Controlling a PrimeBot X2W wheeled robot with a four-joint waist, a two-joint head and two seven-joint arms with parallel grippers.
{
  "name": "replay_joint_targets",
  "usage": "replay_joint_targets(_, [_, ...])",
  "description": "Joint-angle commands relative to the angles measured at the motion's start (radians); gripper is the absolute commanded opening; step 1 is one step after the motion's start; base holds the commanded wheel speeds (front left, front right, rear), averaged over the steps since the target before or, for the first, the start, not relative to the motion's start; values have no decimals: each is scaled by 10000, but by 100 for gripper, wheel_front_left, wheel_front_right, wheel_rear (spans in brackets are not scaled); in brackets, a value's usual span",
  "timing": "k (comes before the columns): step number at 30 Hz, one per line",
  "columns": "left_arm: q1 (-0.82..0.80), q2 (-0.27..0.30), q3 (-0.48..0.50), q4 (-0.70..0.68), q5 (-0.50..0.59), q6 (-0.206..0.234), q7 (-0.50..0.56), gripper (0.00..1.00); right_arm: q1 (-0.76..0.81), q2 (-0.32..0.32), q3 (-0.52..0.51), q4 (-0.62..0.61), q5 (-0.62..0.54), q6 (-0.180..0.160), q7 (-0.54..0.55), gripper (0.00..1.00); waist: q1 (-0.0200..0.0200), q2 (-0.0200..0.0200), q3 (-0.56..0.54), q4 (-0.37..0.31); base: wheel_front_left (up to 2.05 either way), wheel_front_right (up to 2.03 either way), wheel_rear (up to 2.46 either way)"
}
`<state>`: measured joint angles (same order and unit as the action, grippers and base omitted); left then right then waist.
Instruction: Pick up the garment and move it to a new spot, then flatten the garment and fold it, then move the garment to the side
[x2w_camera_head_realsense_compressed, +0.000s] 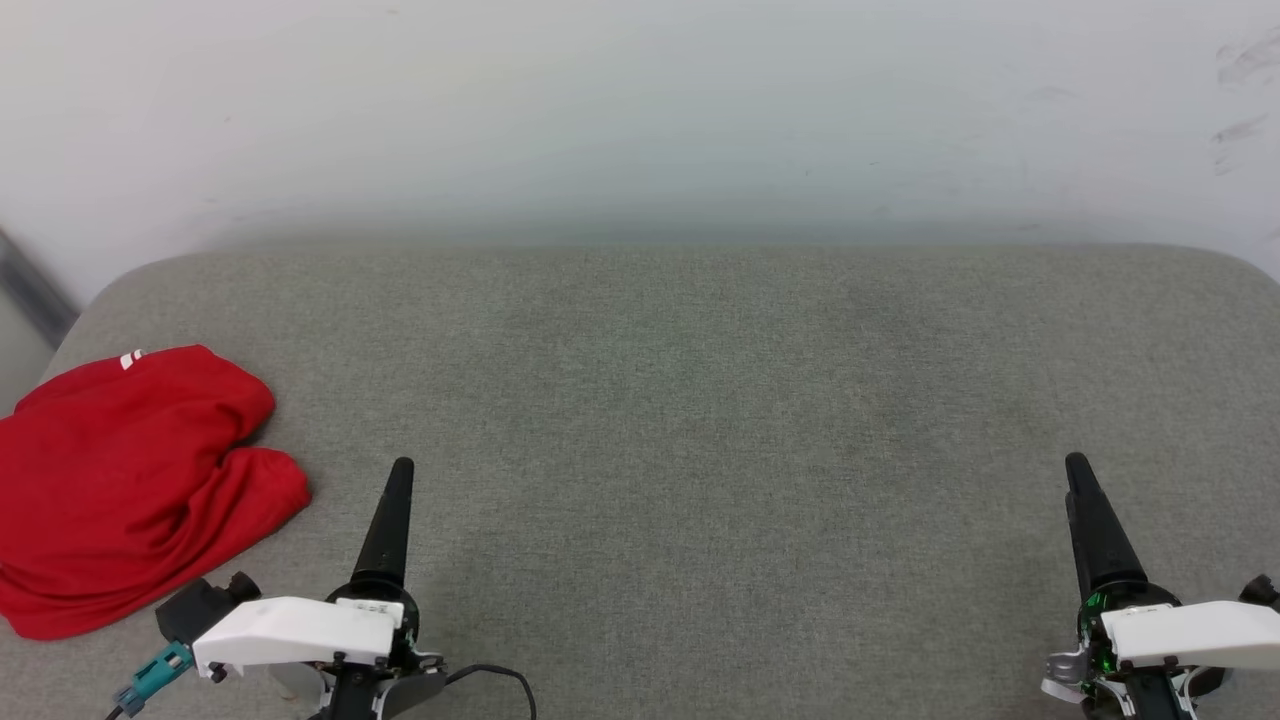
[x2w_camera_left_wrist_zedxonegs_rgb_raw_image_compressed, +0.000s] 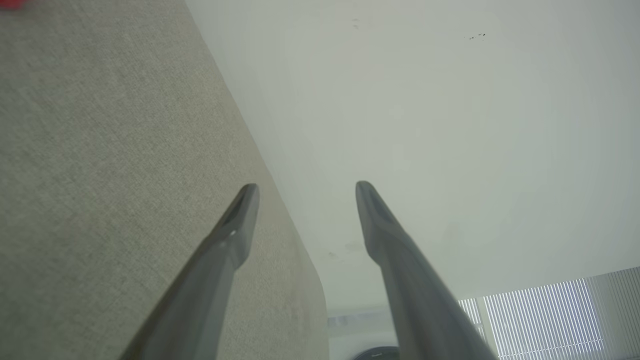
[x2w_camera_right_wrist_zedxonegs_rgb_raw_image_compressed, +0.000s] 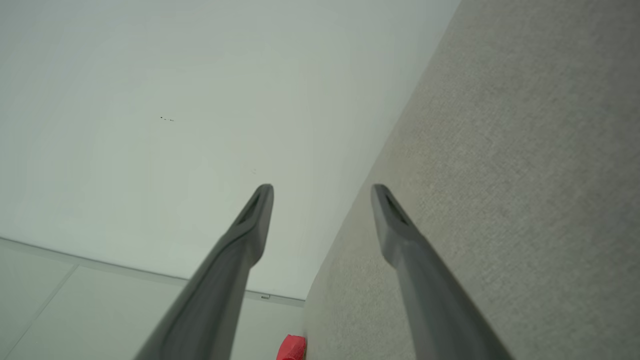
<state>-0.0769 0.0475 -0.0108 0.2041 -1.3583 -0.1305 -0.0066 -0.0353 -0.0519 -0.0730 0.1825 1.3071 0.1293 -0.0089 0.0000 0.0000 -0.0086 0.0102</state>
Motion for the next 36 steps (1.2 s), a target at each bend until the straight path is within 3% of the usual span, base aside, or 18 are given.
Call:
replay_joint_targets(1, [-162,48,-101,-196,381,-2,-113,100,-50,-13,-11,-251,-406,15,-91,100,0,0,-1,5,0,0,0])
replay_joint_targets(22, [-262,184,-600,-195,5019,-3,-857,100,107,-28,200,-691,-5361,17,-448,100,0,0,-52,98,0,0,0])
replay_joint_targets(36, [-403,422,-1052,36,6966,-2,-1270,100,301,9,-101,-1001,-7308,18,-598,100,0,0,-105,135,0,0,0])
